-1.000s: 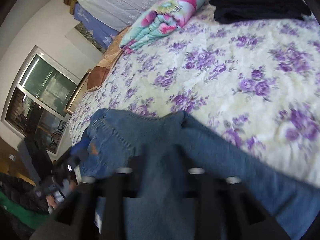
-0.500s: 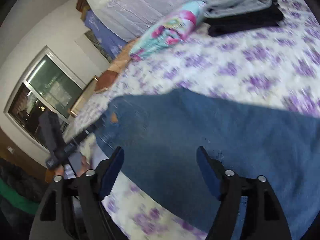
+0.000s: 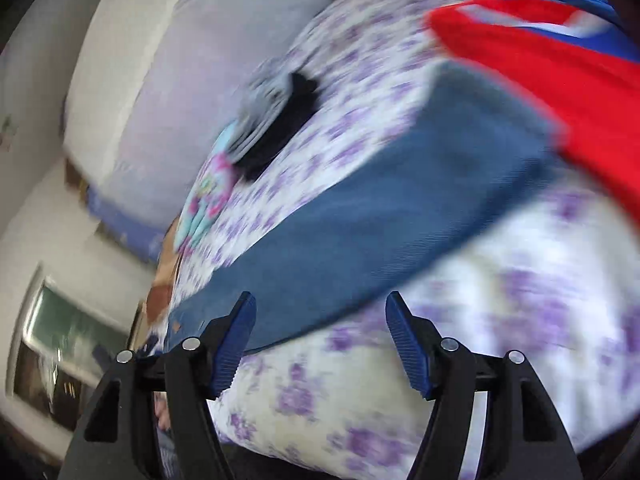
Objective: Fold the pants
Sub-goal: 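Lay the jeans flat, back pocket up, with both tools, then grasp the leg hems with the right tool and lift them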
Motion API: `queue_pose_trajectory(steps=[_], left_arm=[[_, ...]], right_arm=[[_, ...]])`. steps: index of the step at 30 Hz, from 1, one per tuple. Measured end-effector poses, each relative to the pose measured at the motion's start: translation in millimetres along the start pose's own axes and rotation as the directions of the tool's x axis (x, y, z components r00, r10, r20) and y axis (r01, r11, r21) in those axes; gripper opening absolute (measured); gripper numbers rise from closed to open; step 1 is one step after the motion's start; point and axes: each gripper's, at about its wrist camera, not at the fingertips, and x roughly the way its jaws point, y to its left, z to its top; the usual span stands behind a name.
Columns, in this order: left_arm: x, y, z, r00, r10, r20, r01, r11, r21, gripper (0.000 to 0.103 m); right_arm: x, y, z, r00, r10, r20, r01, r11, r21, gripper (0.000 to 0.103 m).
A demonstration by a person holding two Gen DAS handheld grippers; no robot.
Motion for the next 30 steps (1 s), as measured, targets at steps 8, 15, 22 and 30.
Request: queue_pose_trajectory(steps=[8, 15, 22, 30], left_arm=[[-2.0, -29.2, -12.9, 0.999, -0.037, -0.031, 0.038, 0.998, 0.058, 0.098], [6.2, -33.0, -24.1, 0.997, -0.036, -0.061, 0.04, 0.997, 0.059, 0.098], [4.1, -32.2, -22.5, 0.997, -0.059, -0.059, 0.062, 0.997, 0.047, 0.098], [-1.4, -66.3, -9.1, 0.986, -0.151, -0.066, 0.157, 0.984, 0.09, 0.098]], right_arm=[[6.2, -54.5, 17.0, 0.997, 0.0, 0.081, -0.026, 0.949, 0.316, 0.069], [19.5, -61.8, 36.8, 0.991, 0.001, 0.136, -0.055, 0.92, 0.389, 0.075], [30.0, -55.9, 39.9, 0.976, -0.042, 0.214, -0.021, 0.958, 0.285, 0.061], [27.6, -75.2, 30.7, 0.964, 0.019, 0.266, -0.09, 0.962, 0.26, 0.018]])
